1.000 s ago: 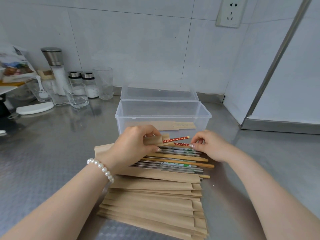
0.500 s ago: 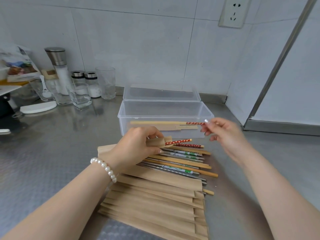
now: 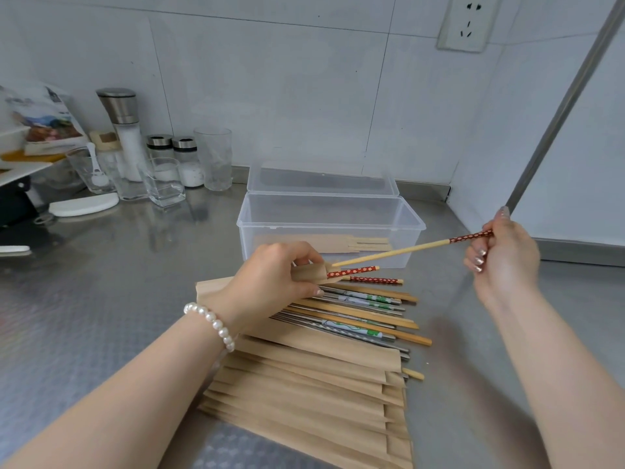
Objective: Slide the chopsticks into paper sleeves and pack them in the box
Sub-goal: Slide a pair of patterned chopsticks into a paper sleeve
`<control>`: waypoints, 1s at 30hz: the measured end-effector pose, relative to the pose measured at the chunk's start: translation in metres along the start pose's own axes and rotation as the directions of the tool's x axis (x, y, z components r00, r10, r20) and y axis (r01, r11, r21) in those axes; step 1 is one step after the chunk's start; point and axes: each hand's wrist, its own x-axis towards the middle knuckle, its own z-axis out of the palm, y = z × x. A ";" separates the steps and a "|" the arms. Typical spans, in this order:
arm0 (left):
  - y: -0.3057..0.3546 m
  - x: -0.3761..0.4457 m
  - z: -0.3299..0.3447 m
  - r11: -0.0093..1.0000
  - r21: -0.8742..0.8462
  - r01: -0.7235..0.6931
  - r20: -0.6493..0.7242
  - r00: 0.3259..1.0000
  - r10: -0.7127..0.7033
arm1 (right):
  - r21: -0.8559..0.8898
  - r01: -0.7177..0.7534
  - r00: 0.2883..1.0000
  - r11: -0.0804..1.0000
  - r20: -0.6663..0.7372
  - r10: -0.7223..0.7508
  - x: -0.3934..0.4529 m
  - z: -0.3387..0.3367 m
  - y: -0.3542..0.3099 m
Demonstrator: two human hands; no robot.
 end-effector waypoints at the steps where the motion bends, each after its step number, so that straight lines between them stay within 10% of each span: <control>1: 0.000 0.000 0.000 1.000 0.000 0.000 0.001 1.000 0.000 | -0.017 0.008 1.000 1.000 -0.003 -0.009 -0.001 0.001 0.001; 9: 0.002 0.000 -0.001 1.000 -0.009 -0.009 -0.010 1.000 0.009 | -0.176 -0.024 0.983 0.984 0.173 0.055 -0.008 0.007 0.006; 16: 0.002 0.000 0.001 1.000 -0.013 -0.019 -0.020 1.000 0.018 | -0.609 0.110 0.835 0.786 0.485 0.259 -0.039 0.024 0.019; 30: 0.005 -0.002 0.009 0.997 0.017 -0.078 -0.021 0.997 0.078 | -0.637 0.210 0.692 0.742 0.632 0.348 -0.054 0.039 0.026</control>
